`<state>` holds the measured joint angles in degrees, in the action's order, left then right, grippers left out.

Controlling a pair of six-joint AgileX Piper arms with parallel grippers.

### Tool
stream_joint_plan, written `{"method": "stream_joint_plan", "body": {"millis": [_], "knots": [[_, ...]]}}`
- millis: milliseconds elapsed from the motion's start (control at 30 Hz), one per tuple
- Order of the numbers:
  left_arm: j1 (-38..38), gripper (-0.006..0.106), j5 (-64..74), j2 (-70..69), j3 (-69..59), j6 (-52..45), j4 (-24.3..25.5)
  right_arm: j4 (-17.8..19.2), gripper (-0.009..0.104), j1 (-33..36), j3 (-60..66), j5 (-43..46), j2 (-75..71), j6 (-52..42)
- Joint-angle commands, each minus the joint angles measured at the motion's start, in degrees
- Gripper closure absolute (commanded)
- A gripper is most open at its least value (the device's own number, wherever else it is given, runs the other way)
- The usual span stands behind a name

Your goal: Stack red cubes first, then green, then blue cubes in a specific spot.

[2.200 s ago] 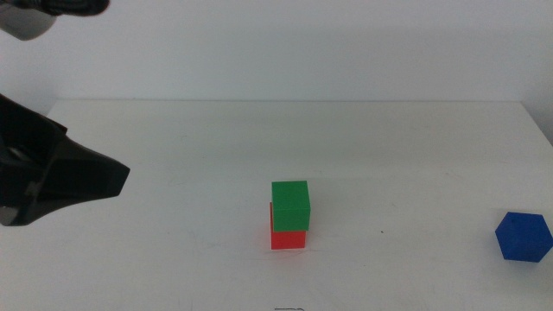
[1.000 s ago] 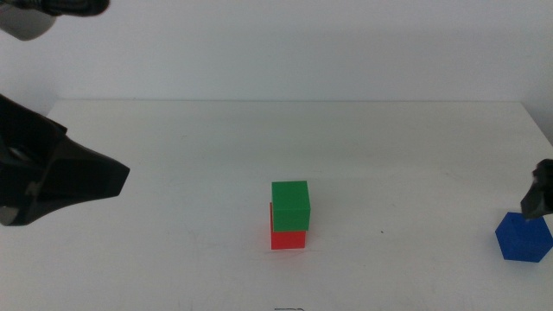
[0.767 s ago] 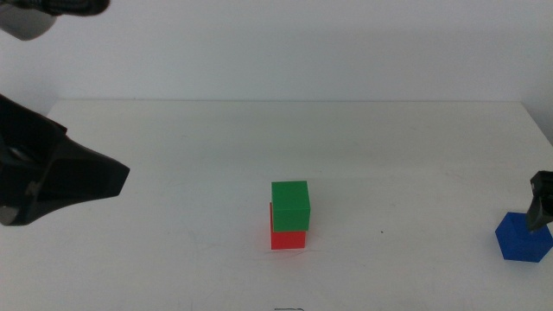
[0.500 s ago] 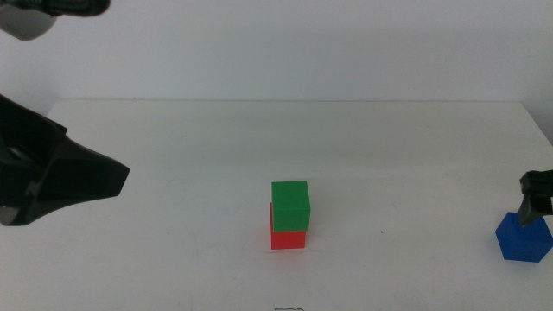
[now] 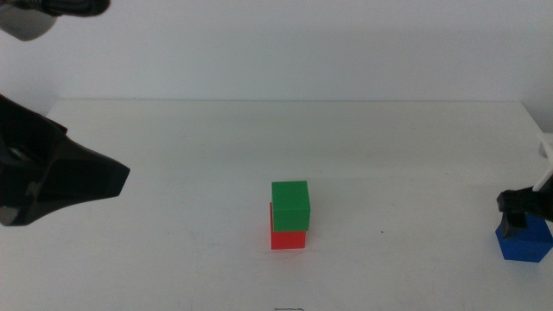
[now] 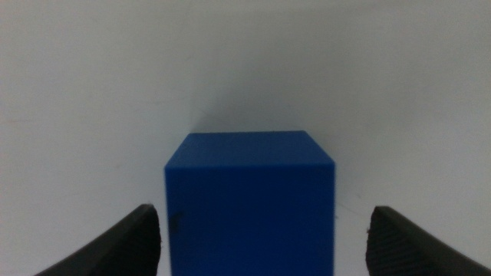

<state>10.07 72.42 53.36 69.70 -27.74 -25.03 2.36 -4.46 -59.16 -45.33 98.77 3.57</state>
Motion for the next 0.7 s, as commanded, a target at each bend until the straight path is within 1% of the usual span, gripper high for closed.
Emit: {"method": "stream_joint_plan", "body": {"millis": [0,67,100,133,200,300,333,400,433,533,600,667], "knots": [[0.0,0.007,3.1,-0.5,1.5,0.3,-2.5,1.0,0.02,-0.4,-1.7,1.3,-0.9,-0.5],[0.0,0.007,3.1,-0.5,1.5,0.3,-2.5,1.0,0.039,-0.4,-1.8,0.8,-0.4,-0.5],[0.0,0.007,3.1,-0.5,1.5,0.3,-2.5,1.0,0.053,-0.4,-1.8,0.2,-0.4,-0.5],[0.0,0.007,3.1,-0.5,1.5,0.3,-2.5,1.0,0.07,-0.4,-1.8,-0.6,-0.5,-0.5],[0.0,0.007,3.1,-0.5,1.5,0.3,-2.5,1.1,0.097,-0.1,-2.2,-2.7,-1.3,-1.2],[0.0,0.007,3.1,-0.5,1.5,0.3,-2.5,0.9,0.096,1.0,-3.0,-7.0,-5.6,-1.4],[0.0,0.007,3.1,-0.5,1.5,0.3,-2.5,0.7,0.096,2.1,-3.7,-8.3,-7.2,-0.3],[0.0,0.007,3.1,-0.5,1.5,0.3,-2.5,1.1,0.096,5.6,-6.6,-14.1,-10.5,4.1],[0.0,0.007,3.1,-0.4,1.5,0.3,-2.5,1.7,0.096,7.5,-8.2,-16.4,-11.3,5.7],[0.0,0.007,3.1,-0.4,1.5,0.3,-2.5,5.6,0.096,15.4,-15.6,-24.8,-12.0,14.8],[0.0,0.007,3.1,-0.4,1.5,0.3,-2.5,8.0,0.096,21.2,-20.3,-28.9,-11.3,19.6],[0.0,0.007,3.1,-0.4,1.5,0.3,-2.5,8.6,0.096,26.2,-23.6,-29.2,-10.2,22.0]]}}
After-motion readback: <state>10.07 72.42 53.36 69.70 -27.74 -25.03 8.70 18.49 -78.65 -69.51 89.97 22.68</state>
